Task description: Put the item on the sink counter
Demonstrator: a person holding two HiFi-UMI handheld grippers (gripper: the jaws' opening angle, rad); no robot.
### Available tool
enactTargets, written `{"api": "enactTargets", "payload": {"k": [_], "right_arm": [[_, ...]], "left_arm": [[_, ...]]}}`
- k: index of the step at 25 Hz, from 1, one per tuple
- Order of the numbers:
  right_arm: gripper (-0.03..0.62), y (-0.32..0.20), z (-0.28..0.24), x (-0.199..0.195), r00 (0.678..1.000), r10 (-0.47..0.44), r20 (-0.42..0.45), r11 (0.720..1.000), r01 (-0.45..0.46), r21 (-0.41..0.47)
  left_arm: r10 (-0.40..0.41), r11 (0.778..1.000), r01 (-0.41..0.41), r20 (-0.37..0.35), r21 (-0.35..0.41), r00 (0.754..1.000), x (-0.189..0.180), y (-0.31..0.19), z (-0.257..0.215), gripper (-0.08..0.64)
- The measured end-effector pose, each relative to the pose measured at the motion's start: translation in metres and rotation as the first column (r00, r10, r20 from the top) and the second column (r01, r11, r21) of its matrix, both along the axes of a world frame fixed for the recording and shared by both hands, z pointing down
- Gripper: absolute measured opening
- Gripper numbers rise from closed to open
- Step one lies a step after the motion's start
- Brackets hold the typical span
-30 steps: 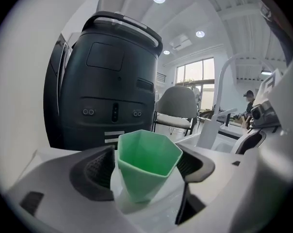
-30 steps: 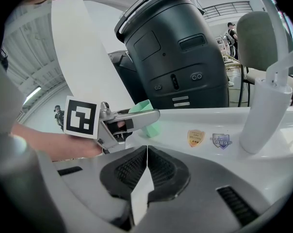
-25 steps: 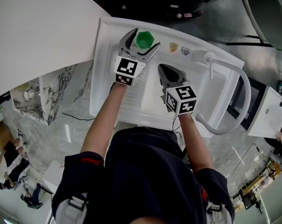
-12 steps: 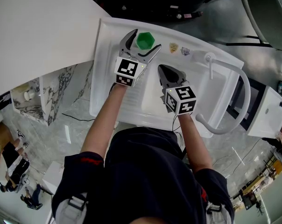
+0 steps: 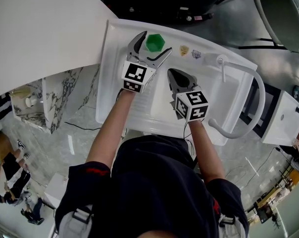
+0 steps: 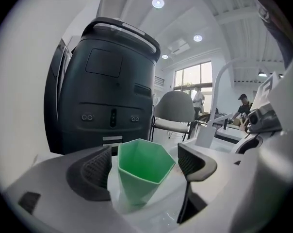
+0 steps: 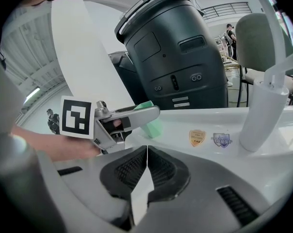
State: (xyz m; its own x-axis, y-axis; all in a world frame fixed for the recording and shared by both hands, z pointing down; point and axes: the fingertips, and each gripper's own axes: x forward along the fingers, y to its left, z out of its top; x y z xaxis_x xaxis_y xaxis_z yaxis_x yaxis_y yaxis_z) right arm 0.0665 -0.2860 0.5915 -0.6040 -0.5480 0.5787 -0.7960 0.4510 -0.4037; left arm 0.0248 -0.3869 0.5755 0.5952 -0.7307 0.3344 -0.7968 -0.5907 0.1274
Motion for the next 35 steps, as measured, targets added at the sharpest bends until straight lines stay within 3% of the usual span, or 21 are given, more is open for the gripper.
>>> {"api": "enactTargets", "payload": {"k": [16,30,35], "right_arm": [[0.035,0.016,-0.029,0.000,1.000,0.028,0.005,0.999,-0.028,0.046],[0.035,0.038,-0.061,-0.012,0.999,0.041,0.004,0.991,-0.041,0.127],[0.035,0.048,-0.073,-0.019,0.999,0.053,-0.008,0.985,-0.051,0.164]], "left_arm": [[-0.003,1.000,0.003,-0.037,0.016,0.999,-0.009,0.035,-0.041,0.408],[0.065,0.998,-0.065,-0.016,0.002,0.998,-0.013,0.093,-0.068,0.405],[0.064,0.998,-0.063,-0.022,0.029,0.998,-0.026,0.113,-0.087,0.349]]}}
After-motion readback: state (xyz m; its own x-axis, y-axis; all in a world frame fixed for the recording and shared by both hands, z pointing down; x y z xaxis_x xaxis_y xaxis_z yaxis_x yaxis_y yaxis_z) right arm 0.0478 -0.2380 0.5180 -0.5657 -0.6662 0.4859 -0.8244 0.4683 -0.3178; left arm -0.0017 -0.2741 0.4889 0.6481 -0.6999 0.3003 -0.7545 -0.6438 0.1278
